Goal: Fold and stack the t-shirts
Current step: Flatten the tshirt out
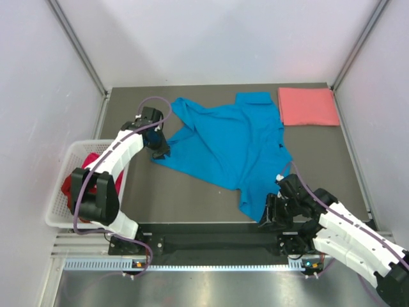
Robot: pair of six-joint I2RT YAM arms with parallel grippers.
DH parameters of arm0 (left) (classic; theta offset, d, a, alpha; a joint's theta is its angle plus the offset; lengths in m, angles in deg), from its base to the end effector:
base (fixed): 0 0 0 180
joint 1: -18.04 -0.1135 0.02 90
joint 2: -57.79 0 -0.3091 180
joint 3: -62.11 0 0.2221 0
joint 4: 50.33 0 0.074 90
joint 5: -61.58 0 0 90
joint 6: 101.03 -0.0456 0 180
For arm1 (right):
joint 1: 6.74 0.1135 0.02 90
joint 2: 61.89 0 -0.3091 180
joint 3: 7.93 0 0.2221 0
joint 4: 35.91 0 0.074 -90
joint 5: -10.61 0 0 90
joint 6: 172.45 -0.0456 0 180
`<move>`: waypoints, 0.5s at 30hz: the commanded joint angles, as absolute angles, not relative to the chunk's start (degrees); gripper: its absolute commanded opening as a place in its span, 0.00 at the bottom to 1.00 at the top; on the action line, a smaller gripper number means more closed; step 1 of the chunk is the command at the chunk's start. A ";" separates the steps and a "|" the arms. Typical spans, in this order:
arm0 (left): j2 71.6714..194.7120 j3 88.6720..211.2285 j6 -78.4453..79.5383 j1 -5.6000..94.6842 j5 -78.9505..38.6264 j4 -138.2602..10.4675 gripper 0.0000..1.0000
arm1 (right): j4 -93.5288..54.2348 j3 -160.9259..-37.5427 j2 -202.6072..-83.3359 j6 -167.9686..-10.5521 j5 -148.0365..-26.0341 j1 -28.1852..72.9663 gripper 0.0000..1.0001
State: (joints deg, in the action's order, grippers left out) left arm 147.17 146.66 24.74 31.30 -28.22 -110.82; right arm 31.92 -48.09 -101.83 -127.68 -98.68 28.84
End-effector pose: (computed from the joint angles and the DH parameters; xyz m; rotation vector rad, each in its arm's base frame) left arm 0.2802 -0.0662 0.2952 -0.5338 2.6875 -0.2531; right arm 0.0316 0.0412 0.2046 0.1500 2.9625 0.7640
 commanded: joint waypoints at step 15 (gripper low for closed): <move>136.89 140.80 27.11 31.23 -24.03 -109.07 0.24 | 34.25 -46.63 -98.28 -154.59 -87.31 29.83 0.29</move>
